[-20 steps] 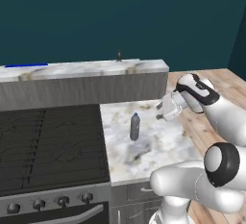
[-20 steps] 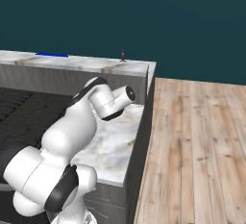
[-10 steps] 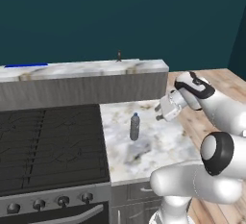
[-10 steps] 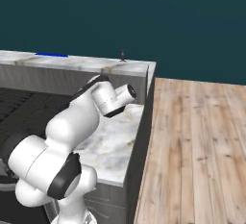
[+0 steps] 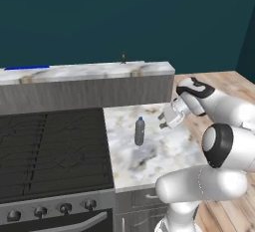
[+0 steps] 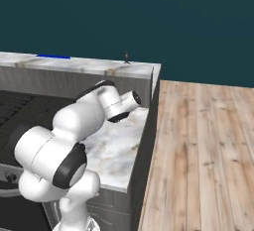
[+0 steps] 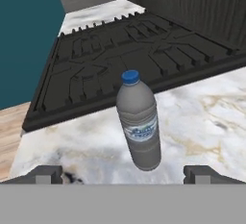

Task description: Place the drinks on the dining counter in a tight cluster.

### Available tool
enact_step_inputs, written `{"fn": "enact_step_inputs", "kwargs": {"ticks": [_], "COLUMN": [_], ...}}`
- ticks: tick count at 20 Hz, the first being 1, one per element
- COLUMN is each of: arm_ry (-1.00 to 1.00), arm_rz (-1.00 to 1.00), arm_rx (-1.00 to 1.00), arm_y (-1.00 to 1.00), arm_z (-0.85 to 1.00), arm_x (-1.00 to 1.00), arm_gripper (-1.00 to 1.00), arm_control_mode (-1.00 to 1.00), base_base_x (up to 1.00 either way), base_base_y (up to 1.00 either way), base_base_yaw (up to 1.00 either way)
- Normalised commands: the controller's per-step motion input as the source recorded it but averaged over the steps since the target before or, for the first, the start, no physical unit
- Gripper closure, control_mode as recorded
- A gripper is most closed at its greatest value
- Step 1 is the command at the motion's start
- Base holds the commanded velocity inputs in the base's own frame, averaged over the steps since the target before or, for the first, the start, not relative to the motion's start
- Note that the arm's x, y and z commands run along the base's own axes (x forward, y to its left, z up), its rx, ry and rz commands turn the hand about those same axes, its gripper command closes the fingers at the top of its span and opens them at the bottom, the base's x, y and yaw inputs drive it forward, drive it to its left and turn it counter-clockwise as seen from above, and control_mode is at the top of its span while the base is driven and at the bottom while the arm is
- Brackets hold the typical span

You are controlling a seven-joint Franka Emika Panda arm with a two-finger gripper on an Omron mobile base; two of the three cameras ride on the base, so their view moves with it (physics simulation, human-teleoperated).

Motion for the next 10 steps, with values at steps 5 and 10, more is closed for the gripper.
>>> {"fn": "enact_step_inputs", "kwargs": {"ticks": [5, 10], "arm_ry": [0.0, 0.0], "arm_rz": [0.01, 0.01], "arm_rx": [0.0, 0.0], "arm_y": [0.12, 0.23], "arm_z": [-0.14, -0.01], "arm_x": [0.13, 0.2], "arm_gripper": [-1.0, -1.0], "arm_control_mode": [-1.0, -1.0], "base_base_x": [0.0, 0.0], "base_base_y": [0.0, 0.0], "base_base_yaw": [0.0, 0.0]}}
